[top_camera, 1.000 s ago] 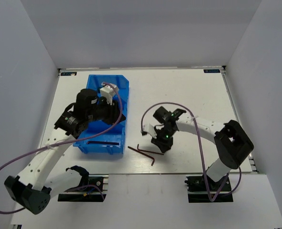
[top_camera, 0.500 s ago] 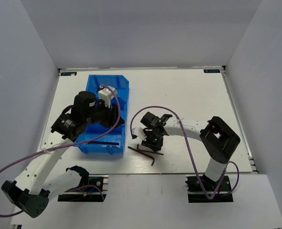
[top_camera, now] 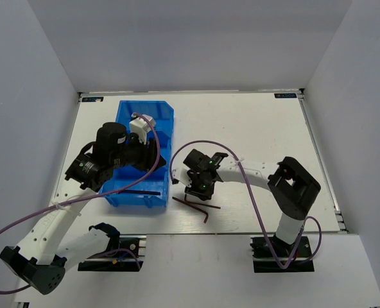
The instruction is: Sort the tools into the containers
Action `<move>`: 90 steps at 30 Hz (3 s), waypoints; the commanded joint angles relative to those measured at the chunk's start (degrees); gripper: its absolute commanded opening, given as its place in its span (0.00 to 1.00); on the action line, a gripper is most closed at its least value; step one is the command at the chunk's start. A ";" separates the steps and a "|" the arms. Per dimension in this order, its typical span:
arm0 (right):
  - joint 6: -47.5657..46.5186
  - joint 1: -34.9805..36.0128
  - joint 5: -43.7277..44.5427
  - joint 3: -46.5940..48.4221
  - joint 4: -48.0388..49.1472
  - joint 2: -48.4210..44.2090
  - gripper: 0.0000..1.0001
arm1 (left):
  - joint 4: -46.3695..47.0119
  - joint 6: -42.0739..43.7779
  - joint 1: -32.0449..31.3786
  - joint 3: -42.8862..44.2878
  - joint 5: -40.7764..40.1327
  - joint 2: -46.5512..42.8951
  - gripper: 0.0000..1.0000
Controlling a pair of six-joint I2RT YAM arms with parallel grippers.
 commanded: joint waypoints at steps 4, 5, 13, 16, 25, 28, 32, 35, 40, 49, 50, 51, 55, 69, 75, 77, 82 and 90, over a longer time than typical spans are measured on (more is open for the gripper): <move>0.55 0.26 -2.41 3.34 -4.21 -2.75 0.36 | -0.55 -0.09 -0.21 2.11 0.37 -0.46 0.56; 0.72 0.44 -2.69 3.25 -4.56 -2.66 0.36 | -0.55 -0.09 -0.21 2.11 0.37 -0.46 0.56; 1.69 1.32 -3.83 -0.79 -4.22 -3.54 0.36 | -0.55 -0.09 -0.21 1.59 0.37 -0.99 0.56; 2.04 1.58 -3.39 -1.75 -3.43 -3.11 0.36 | -0.02 -0.09 -0.21 1.59 0.37 -0.99 0.56; 2.74 2.28 1.17 -4.04 2.19 -0.82 0.36 | -0.02 -0.09 -0.21 1.59 0.37 -0.99 0.56; 3.36 2.37 3.11 -3.78 3.87 0.67 0.35 | -0.02 -0.61 -0.21 1.59 -0.15 -0.99 0.56; 4.85 2.81 4.25 -3.95 5.71 2.96 0.32 | -0.02 -0.61 -0.21 2.20 -0.15 -1.52 0.56; 6.51 3.34 5.57 -4.48 8.26 3.66 0.28 | -0.55 -1.13 -0.21 2.20 -0.68 -1.52 0.56; 8.02 3.52 5.40 -4.22 8.97 5.24 0.21 | -0.55 -1.14 -0.21 2.20 -0.68 -2.05 0.56; 8.63 2.37 5.49 -4.31 9.49 7.53 0.00 | -0.55 -1.14 -0.21 2.20 -0.68 -2.57 0.56; 8.72 2.29 5.83 -4.31 9.76 7.27 0.00 | -0.55 -1.14 -0.21 2.20 -0.68 -2.57 0.56; 8.72 2.11 6.01 -4.22 9.76 6.92 0.00 | -0.55 -1.14 -0.21 2.20 -0.68 -2.57 0.56; 7.32 -0.69 6.19 -2.99 8.53 4.11 0.00 | -0.55 -1.67 -0.21 2.20 -0.15 -2.57 0.56; 2.83 -3.78 -11.36 9.12 0.02 -3.98 0.00 | 0.50 -1.14 -0.21 3.34 1.43 -3.10 0.56; 1.95 -1.76 -21.93 22.31 -0.17 1.55 0.00 | 2.26 -1.14 -0.21 4.40 2.48 -3.10 0.56; 2.30 -0.71 -22.55 30.17 -0.17 6.53 0.00 | 2.79 -1.14 -0.21 4.93 2.48 -3.62 0.56; 7.83 0.44 -22.90 46.55 -2.36 19.45 0.00 | 1.65 -1.14 -0.21 4.93 2.48 -4.85 0.54; 18.99 1.14 -27.82 50.36 2.72 26.86 0.00 | -1.17 -1.14 -0.21 6.68 1.96 -8.63 0.33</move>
